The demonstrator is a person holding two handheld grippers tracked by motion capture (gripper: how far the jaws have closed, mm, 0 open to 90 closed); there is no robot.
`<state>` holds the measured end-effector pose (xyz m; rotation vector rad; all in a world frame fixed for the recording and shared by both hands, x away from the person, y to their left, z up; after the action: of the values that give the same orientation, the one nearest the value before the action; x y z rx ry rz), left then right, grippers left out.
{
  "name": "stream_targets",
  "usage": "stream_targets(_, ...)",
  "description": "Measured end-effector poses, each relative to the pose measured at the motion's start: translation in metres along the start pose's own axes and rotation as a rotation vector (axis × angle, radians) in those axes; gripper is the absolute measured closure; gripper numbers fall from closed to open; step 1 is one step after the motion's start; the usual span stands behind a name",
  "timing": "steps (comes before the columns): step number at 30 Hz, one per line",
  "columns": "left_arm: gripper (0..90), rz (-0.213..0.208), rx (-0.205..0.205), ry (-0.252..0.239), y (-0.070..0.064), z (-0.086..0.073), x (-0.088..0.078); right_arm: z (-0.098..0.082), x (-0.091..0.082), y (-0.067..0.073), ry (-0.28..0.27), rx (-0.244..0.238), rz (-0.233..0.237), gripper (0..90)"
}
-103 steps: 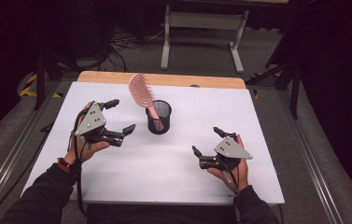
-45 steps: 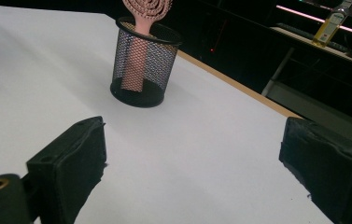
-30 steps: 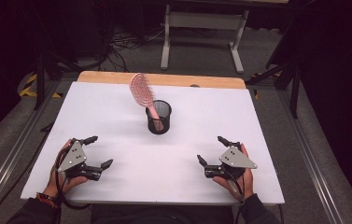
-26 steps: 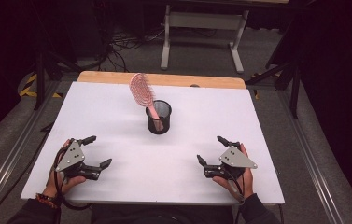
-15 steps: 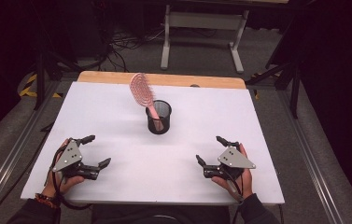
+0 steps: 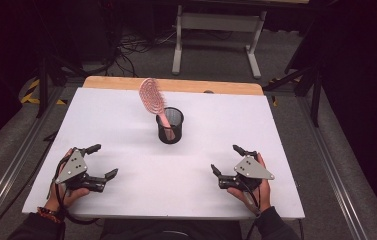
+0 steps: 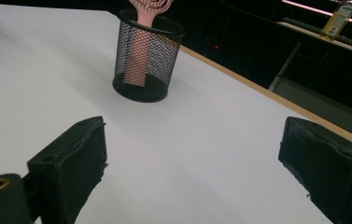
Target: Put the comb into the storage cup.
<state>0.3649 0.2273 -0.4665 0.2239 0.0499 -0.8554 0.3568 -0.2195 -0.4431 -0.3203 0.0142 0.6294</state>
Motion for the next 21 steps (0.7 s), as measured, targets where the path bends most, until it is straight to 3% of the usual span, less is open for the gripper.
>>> stream_targets(10, 4.9, 0.014, -0.032, -0.018, 0.0048, 0.0008, -0.0018, 0.0009, -0.0006, -0.0024, -0.008, 0.001, -0.012, 8.9)
stream_targets(13, 4.8, 0.016, -0.044, -0.027, 0.0058, 0.0015, -0.0018, 0.0066, -0.005, -0.0048, -0.05, -0.009, -0.022, 9.6)
stream_targets(16, 4.9, 0.006, -0.059, -0.018, 0.0072, 0.0, 0.0007, 0.003, -0.0027, -0.0086, -0.03, 0.014, -0.015, 8.7)
stream_targets(21, 4.9, -0.003, -0.065, -0.02, 0.006, 0.0001, 0.0023, -0.0027, 0.0006, -0.0098, -0.002, 0.013, -0.003, 8.4)
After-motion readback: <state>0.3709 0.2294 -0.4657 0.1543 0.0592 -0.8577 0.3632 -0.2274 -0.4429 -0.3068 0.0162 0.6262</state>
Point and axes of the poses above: each handheld gripper's, and its own axes: x roughly forward along the jaws, z roughly out of its top, y roughly to its left, the point moved 3 cm from there along x, roughly forward along the jaws, and after that the axes turned 10 degrees about -y, right-handed, at the moved point
